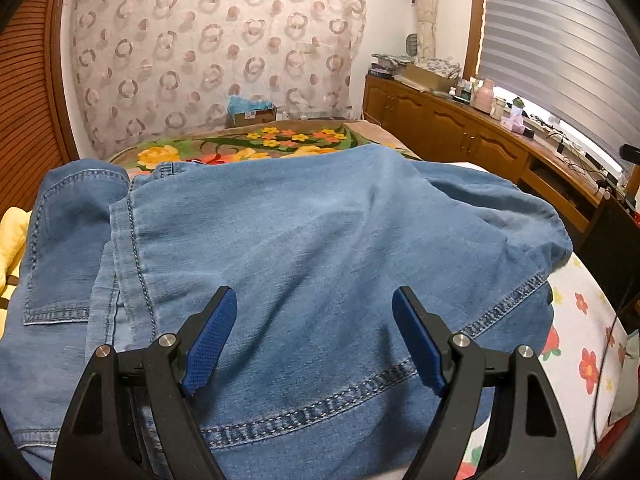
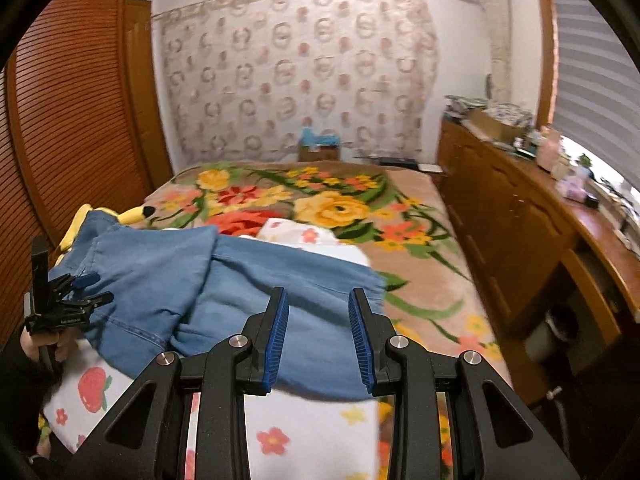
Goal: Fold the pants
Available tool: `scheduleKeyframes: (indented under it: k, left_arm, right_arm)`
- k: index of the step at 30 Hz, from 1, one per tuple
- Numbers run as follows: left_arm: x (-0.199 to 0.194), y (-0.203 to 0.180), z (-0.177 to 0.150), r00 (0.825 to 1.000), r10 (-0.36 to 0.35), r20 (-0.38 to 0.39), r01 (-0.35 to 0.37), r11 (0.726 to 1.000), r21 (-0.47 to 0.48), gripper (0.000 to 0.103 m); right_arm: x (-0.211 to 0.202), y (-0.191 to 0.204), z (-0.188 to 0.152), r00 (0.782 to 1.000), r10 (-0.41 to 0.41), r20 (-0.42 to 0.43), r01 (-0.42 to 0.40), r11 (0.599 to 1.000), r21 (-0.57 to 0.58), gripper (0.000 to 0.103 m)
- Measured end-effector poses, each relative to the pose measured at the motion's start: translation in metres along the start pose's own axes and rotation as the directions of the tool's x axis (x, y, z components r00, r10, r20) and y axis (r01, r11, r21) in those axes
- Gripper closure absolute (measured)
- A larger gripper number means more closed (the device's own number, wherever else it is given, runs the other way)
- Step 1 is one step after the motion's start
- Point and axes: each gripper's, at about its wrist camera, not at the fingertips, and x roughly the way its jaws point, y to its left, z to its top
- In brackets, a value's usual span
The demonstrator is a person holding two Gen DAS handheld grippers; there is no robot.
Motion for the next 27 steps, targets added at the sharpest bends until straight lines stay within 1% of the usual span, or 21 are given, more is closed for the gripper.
scheduleKeyframes:
  k: [3, 4, 8, 12, 16, 20, 24, 27]
  left_arm:
    - [0.001, -0.002, -0.002, 1.0, 0.0, 0.0, 0.0, 1.0, 0.007, 0.022]
    - [0.002, -0.002, -0.002, 1.0, 0.0, -0.002, 0.0, 1.0, 0.01, 0.022]
    - [0.003, -0.004, -0.004, 1.0, 0.002, -0.002, -0.002, 1.0, 0.017, 0.022]
    - [0.003, -0.004, -0.003, 1.0, 0.0, -0.003, 0.0, 1.0, 0.015, 0.022]
    - [0.003, -0.004, -0.003, 1.0, 0.006, -0.005, -0.006, 1.0, 0.019, 0.022]
    - [0.003, -0.004, -0.003, 1.0, 0.007, -0.005, -0.007, 1.0, 0.02, 0.022]
    - [0.003, -0.005, -0.003, 1.0, 0.012, -0.009, -0.011, 1.0, 0.021, 0.022]
    - [0.003, -0.004, -0.003, 1.0, 0.012, -0.009, -0.011, 1.0, 0.02, 0.022]
  right_arm:
    - [-0.01, 0.0, -0.005, 1.0, -0.027, -0.009, 0.027, 1.0, 0.014, 0.071]
    - [-0.005, 0.008, -0.005, 0.999, -0.031, -0.014, 0.031, 0.999, 0.017, 0.071]
    - [0.009, 0.009, -0.013, 0.998, -0.033, -0.056, 0.036, 0.998, 0.046, 0.071]
    - [0.033, 0.004, -0.023, 0.993, -0.008, -0.12, 0.017, 0.997, 0.072, 0.071]
    - [0.063, 0.003, -0.029, 0.986, 0.007, -0.167, 0.009, 0.996, 0.094, 0.071]
    - [0.087, -0.008, -0.031, 0.978, 0.004, -0.209, 0.02, 0.993, 0.113, 0.071]
    - [0.11, -0.024, -0.032, 0.964, 0.007, -0.266, 0.028, 0.991, 0.127, 0.071]
    - [0.116, -0.031, -0.03, 0.958, -0.012, -0.286, 0.053, 0.989, 0.135, 0.071]
